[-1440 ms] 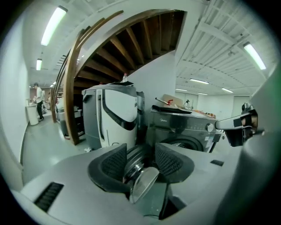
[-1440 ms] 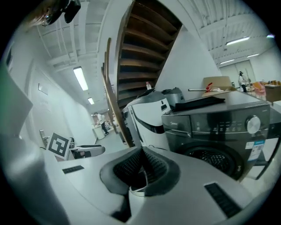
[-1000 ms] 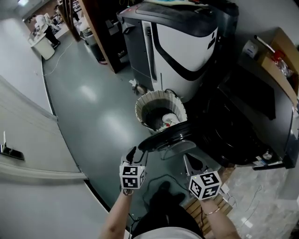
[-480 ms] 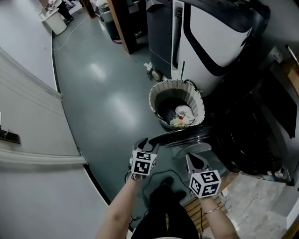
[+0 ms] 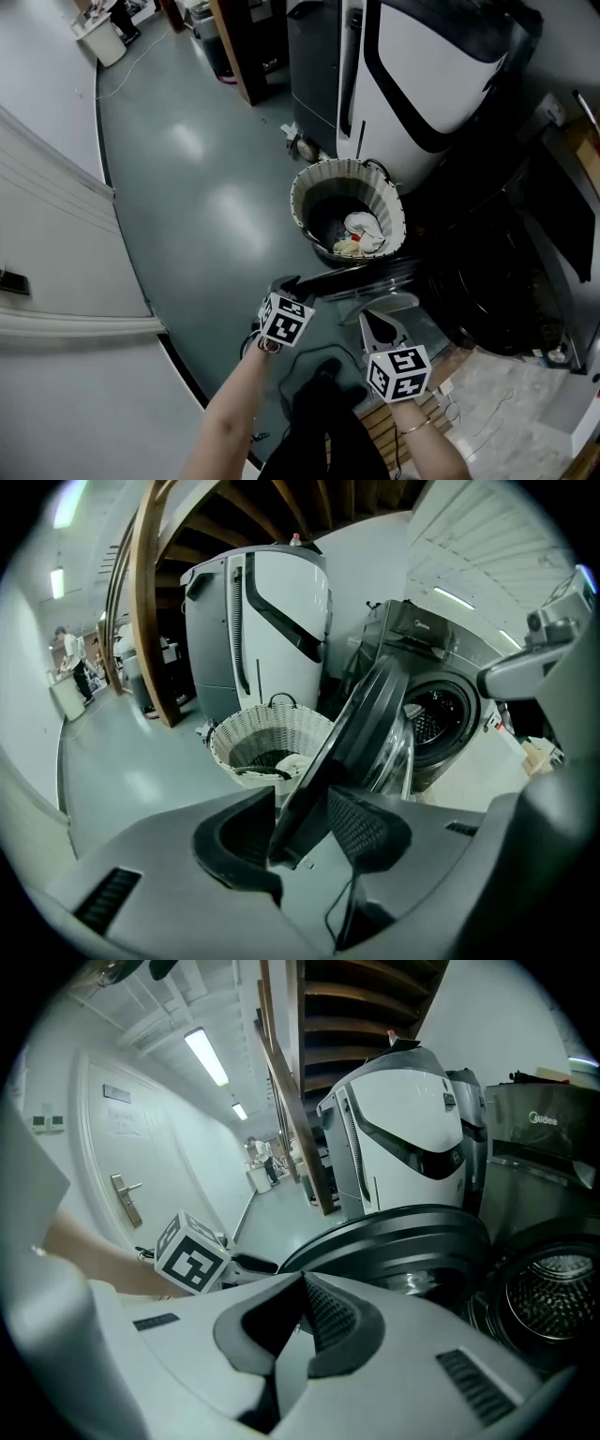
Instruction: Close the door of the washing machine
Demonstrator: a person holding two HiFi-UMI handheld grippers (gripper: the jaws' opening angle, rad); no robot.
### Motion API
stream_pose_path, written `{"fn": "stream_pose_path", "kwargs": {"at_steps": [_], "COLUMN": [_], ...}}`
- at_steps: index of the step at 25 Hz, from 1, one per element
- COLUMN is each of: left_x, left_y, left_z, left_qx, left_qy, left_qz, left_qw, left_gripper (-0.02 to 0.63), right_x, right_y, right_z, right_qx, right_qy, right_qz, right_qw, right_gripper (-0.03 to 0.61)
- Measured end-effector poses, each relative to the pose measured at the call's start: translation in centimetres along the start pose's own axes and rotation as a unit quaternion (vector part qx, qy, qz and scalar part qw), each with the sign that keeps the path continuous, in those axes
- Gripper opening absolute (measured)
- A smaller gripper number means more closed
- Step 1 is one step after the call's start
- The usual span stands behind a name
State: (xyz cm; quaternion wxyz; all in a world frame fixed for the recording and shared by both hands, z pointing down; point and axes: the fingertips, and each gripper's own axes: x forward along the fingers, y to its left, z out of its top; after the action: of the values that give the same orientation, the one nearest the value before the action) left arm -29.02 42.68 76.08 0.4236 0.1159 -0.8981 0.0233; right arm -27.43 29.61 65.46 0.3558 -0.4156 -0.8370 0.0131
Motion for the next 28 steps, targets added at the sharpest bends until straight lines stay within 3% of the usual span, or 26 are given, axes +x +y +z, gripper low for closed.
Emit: {"fn": "stream_pose_path", "kwargs": {"at_steps": [7,11,13,21,28], "left_x": [0.5,0.4,0.1,-2.0,-3.5], "left_y": [-1.1,-2.4,-3.5,-9.5,-16.8], "left_z": [0.0,-0.8,-1.5,-4.2,-6.6], "left_qx": [0.060,0.122,0.135,0.091,0.116], "left_qy": [0.040,0.064,0.073,0.079,0.103], "left_qz": [-0.021,-0.027,-0.034,-0.059,-0.101], "left_qw": [0.9972,0.9901,0.9877,0.9909,0.9828], "left_gripper": [0.186,0.167,0.156,0.155,0.155], "right_x": [-1.7,-3.3,-4.5,-10.2,-15.4], "right_y": [0.0,-0.7,-1.2,-3.9,-6.0], "right_z": [0.5,0.0,-0.5,-2.6,-5.6], "right_qx": [0.014,0.022,0.028,0.057,0.086], "right_qy": [-0.011,-0.013,-0.015,-0.024,-0.032], "right_qz": [-0.011,-0.023,-0.034,-0.083,-0.120], "right_qw": [1.000,0.999,0.999,0.995,0.988], "right_gripper": [0.008,0.008,0.008,0.008,0.008]}}
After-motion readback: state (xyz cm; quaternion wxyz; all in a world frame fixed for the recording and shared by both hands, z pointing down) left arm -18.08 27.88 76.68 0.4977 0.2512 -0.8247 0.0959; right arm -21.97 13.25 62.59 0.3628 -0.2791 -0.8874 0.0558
